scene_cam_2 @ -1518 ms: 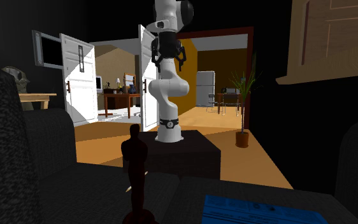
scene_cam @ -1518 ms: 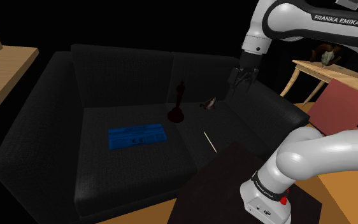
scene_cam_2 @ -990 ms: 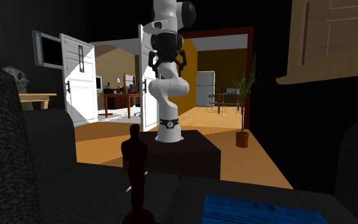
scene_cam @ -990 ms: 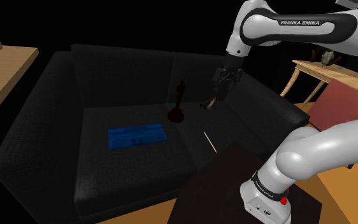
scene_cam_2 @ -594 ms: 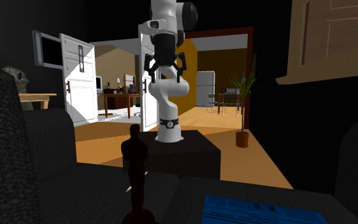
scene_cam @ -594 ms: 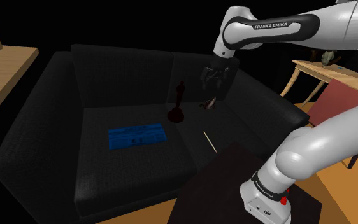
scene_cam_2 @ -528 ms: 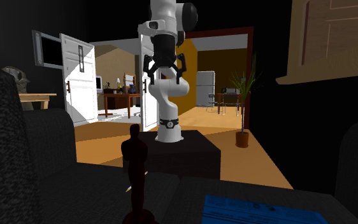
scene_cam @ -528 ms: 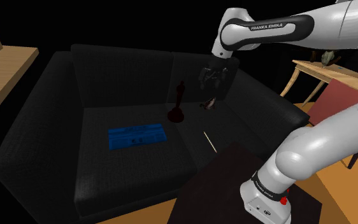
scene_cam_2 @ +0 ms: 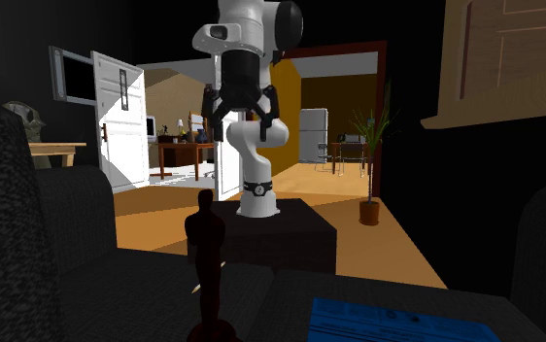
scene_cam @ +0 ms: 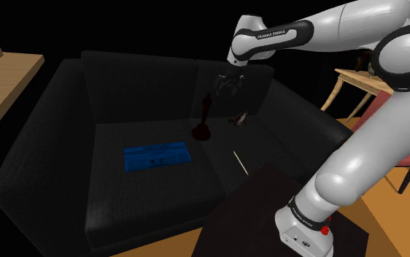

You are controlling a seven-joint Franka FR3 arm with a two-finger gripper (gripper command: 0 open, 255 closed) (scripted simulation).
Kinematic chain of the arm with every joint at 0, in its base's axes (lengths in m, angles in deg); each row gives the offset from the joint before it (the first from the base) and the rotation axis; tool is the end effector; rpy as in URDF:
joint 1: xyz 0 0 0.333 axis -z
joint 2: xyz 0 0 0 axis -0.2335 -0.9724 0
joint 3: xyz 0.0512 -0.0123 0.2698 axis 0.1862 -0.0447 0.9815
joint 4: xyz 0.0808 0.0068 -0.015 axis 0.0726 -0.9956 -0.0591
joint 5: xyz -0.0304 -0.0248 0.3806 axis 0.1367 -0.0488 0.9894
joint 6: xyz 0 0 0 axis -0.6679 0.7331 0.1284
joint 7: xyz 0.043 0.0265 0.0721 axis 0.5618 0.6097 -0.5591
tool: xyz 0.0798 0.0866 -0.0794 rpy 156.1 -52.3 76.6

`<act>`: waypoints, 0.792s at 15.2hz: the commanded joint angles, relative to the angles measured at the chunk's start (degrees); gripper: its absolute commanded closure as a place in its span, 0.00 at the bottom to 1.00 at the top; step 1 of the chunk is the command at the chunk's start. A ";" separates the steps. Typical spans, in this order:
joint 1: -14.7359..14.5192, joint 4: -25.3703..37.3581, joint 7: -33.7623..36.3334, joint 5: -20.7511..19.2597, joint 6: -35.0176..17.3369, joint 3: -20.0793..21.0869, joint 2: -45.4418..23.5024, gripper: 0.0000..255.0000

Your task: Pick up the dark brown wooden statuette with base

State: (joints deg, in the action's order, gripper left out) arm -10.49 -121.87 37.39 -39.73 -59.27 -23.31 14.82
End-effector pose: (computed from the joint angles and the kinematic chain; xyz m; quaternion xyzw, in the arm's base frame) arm 0.5283 -0.0799 0.3920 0.9861 -0.1626 0.0320 0.0081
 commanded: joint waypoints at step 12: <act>1.34 23.56 2.29 0.05 -4.95 -1.17 -23.15 0.00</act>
State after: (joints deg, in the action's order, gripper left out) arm -9.19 -99.15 39.57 -39.72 -63.78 -24.46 -7.23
